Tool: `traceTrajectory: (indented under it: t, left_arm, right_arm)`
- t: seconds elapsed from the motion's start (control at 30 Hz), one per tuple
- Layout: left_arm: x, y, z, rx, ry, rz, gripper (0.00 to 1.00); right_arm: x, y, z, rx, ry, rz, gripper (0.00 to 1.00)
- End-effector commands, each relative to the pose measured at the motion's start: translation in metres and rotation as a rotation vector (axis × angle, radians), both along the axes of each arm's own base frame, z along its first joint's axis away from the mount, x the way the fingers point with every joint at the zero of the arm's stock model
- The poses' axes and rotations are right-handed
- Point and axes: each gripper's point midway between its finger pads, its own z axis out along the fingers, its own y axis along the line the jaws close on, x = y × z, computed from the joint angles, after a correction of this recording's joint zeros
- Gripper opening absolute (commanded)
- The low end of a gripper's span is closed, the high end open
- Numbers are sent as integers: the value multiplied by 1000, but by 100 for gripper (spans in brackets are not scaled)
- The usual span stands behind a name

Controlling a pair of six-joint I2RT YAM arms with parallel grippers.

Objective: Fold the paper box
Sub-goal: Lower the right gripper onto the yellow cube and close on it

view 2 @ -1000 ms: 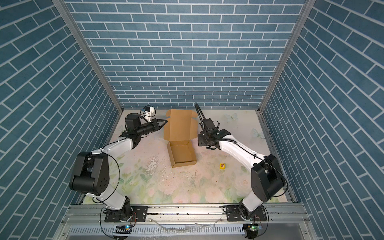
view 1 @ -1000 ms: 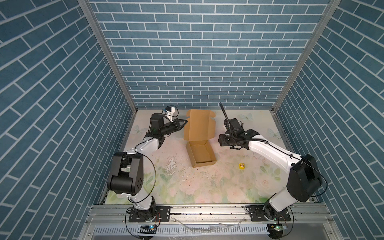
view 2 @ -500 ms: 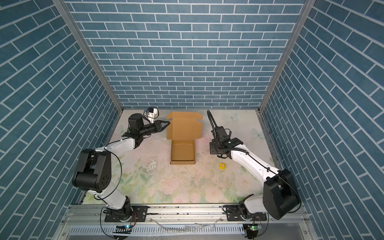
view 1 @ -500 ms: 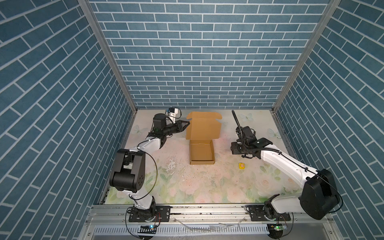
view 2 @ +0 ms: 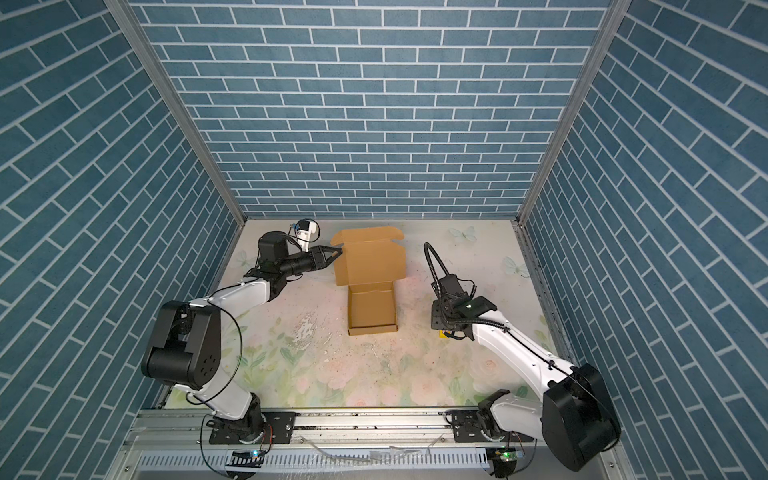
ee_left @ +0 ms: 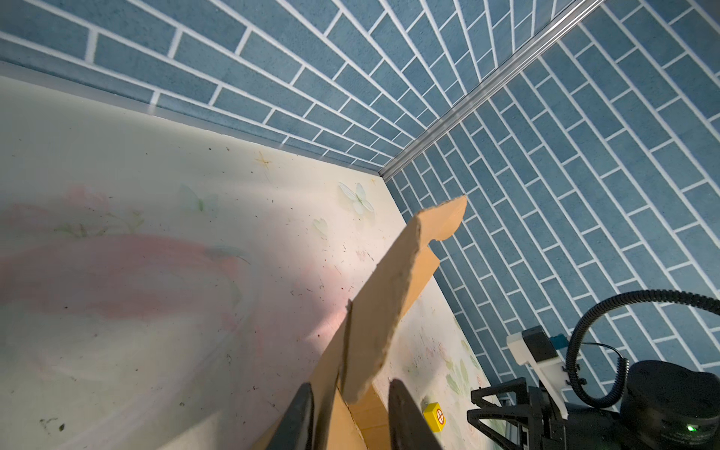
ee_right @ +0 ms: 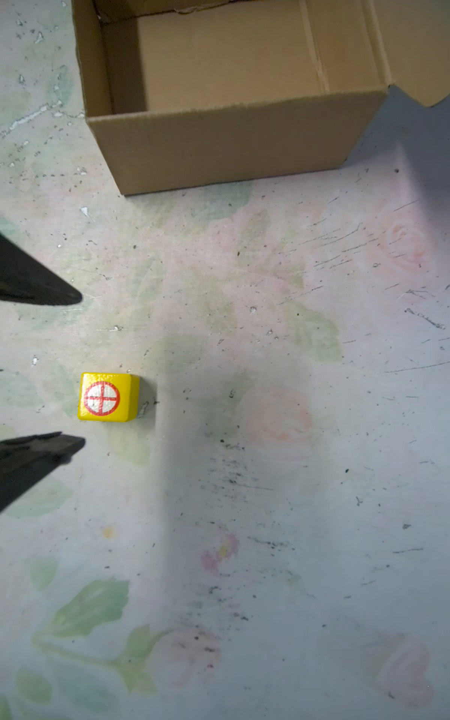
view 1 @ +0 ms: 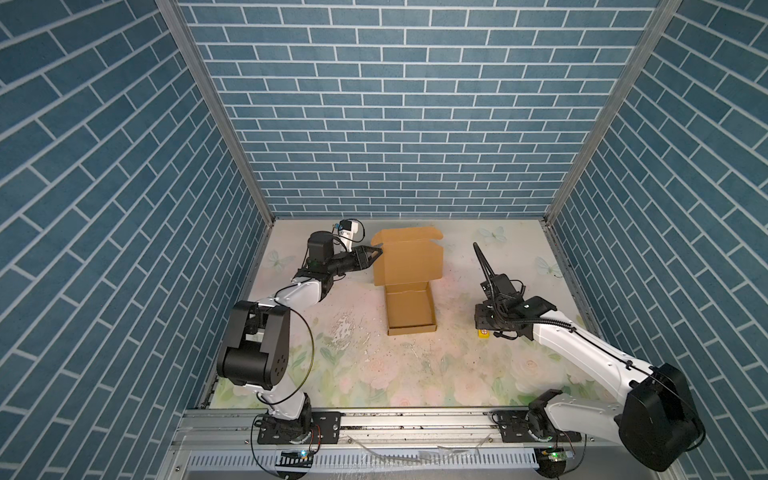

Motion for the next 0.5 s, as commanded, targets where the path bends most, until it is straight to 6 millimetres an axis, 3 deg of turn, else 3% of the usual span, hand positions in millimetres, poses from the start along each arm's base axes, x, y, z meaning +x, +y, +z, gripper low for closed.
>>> traceTrajectory:
  t: [0.0, 0.3, 0.47]
  left_arm:
    - [-6, -1, 2, 19, -20, -6, 35]
    - [-7, -1, 4, 12, -17, -6, 35]
    - [-6, -1, 5, 11, -29, -4, 35]
  right_arm:
    - [-8, -6, -3, -4, 24, -84, 53]
    - [-12, 12, -29, -45, 72, -86, 51]
    - [-15, 0, -43, -106, 111, -117, 50]
